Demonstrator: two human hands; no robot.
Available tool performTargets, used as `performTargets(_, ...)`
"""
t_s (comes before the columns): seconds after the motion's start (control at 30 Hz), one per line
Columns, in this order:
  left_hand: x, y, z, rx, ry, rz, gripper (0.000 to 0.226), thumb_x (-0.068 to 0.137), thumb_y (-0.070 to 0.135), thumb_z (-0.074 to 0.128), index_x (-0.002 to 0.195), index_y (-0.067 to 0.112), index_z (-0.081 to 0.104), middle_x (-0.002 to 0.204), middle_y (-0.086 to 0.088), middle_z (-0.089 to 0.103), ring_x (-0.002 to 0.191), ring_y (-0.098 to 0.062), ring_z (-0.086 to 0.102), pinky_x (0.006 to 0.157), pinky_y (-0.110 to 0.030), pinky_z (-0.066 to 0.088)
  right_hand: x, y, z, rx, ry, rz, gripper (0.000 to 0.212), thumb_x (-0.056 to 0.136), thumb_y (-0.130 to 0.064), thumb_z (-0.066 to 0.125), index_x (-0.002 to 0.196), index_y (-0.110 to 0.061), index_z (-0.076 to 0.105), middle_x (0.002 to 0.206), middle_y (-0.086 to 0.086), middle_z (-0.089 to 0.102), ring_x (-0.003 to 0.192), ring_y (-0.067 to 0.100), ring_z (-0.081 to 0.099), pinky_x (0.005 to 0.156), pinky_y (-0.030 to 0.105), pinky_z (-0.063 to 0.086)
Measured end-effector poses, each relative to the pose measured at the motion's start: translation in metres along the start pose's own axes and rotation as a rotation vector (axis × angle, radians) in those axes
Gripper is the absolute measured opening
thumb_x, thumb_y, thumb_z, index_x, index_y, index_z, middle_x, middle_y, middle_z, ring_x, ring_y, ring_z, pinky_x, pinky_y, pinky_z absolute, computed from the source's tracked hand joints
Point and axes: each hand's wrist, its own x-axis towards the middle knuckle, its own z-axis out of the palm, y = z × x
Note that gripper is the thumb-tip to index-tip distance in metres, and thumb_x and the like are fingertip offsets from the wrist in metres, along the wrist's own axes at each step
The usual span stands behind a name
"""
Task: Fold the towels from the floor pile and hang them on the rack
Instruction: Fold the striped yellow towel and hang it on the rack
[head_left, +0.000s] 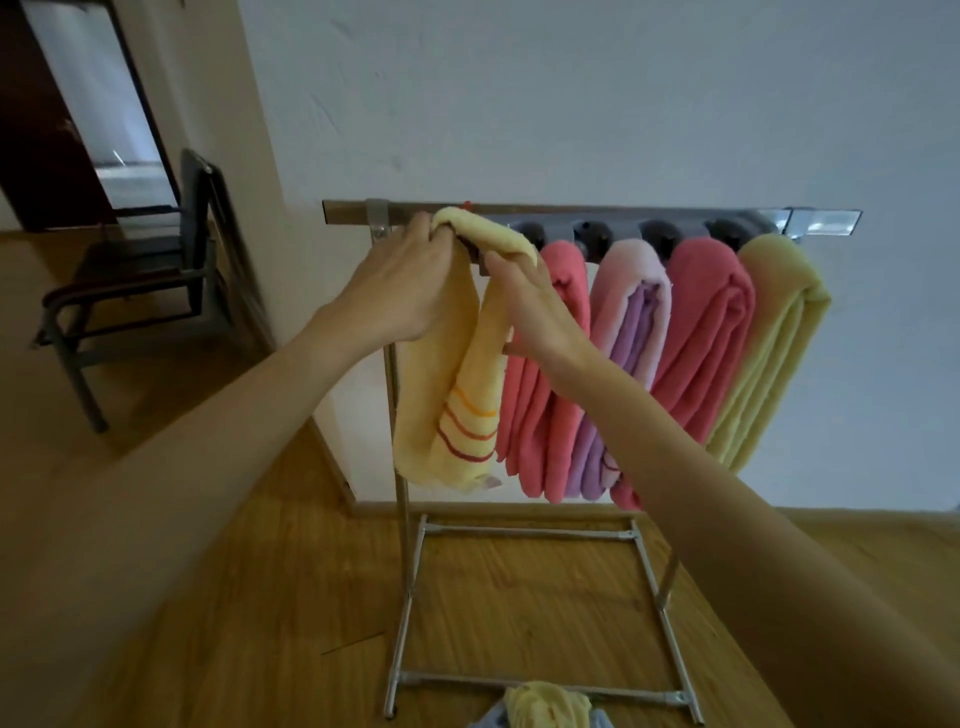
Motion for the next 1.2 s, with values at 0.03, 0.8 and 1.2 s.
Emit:
performTargets(0.03,0.006,0.001,0.001,0.014,-0.008,0.015,0.035,0.088,-0.001,0.049,0.122,0.003,0.044,0.117,-0.019,0.044,0.098,-0.034,0.051,0.069,-0.035,0.039,0.004,0.002,0.001,0.011,0.021,-0.003,0.056,0.092,-0.042,0.038,0.144,-0.02,0.032,0.149,-0.008,0.022,0.138,0.018,0.025,0.109,0.055,0.031)
performTargets(0.8,0.037,0.005,0.037,0.254,-0.055,0.234,0.025,0.089,0.005,0.042,0.112,0.005,0.051,0.108,-0.013,0.052,0.101,-0.028,0.049,0.08,-0.038,0.038,0.025,0.108,0.005,-0.216,0.061,-0.06,0.031,0.098,-0.013,0.033,0.124,0.001,0.045,0.143,0.015,0.03,0.128,0.022,0.033,0.107,0.025,0.024)
performTargets(1.2,-0.018,0.004,0.1,-0.194,0.094,0.209,0.054,0.084,0.01,0.049,0.138,0.011,0.041,0.126,-0.011,0.048,0.107,-0.025,0.048,0.083,-0.032,0.043,0.021,0.146,-0.024,-0.47,0.018,-0.314,0.048,0.09,-0.011,0.041,0.137,-0.001,0.043,0.136,0.014,0.043,0.12,0.013,0.041,0.096,0.0,0.026)
